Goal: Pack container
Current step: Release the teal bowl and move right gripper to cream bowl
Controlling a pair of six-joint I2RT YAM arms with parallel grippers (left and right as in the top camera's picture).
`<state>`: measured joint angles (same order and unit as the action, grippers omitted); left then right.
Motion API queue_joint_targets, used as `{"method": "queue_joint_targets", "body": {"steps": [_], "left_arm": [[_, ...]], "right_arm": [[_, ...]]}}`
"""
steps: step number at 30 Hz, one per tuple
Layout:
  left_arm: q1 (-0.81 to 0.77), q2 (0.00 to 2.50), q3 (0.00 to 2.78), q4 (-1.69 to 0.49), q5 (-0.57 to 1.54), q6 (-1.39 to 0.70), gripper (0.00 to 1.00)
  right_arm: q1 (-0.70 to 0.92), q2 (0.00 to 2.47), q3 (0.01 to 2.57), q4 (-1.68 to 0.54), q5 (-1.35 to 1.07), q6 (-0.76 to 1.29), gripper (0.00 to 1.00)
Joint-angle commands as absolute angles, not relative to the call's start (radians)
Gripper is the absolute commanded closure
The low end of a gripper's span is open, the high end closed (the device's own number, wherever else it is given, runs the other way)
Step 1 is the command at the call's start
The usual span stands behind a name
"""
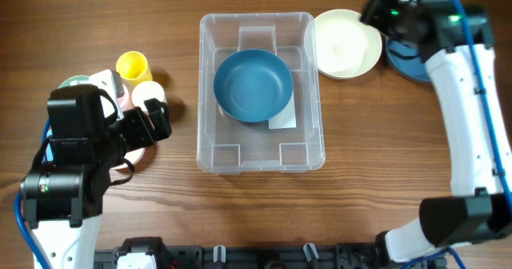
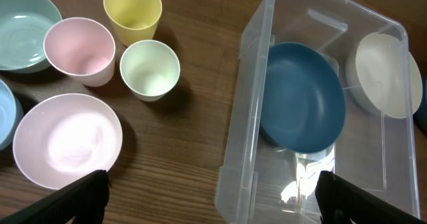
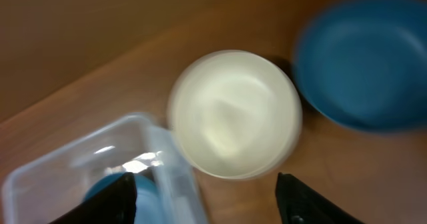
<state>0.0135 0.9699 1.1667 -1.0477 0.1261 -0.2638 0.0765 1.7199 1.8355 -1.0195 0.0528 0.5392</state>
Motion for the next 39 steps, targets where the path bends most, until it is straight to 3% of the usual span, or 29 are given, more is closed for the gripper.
{"method": "queue_joint_targets", "body": {"steps": [1, 4, 13, 16, 18, 26, 35, 39], "left_arm": [[0.008, 0.970, 1.190, -1.045, 0.138, -0.240, 0.00], [0.008, 0.970, 1.190, -1.046, 0.138, -0.240, 0.00], [0.008, 0.970, 1.190, -1.053, 0.138, -0.240, 0.00], [0.008, 0.970, 1.190, -1.053, 0.138, -0.240, 0.00], [0.008, 0.970, 1.190, -1.053, 0.138, -0.240, 0.00], [0.008, 0.970, 1.190, -1.053, 0.138, -0.240, 0.00], [0.008, 0.970, 1.190, -1.052, 0.138, -0.240, 0.00], [0.008, 0.970, 1.190, -1.052, 0.138, -0.240, 0.00]], "right_arm": [[0.017, 1.842, 1.769, -1.056, 0.017, 0.685, 0.25], [0.014, 1.953, 1.739, -1.058, -0.032, 0.684, 0.18], [0.014, 2.201, 1.739, -0.968, -0.139, 0.688, 0.21], [0.014, 2.203, 1.739, -0.953, -0.120, 0.708, 0.30], [0.014, 2.204, 1.739, -0.952, -0.120, 0.711, 0.50], [0.014, 2.205, 1.739, -0.953, -0.120, 0.710, 0.96], [0.014, 2.193, 1.748, -0.968, -0.121, 0.706, 0.96], [0.014, 2.048, 1.842, -0.983, -0.038, 0.694, 0.96]]}}
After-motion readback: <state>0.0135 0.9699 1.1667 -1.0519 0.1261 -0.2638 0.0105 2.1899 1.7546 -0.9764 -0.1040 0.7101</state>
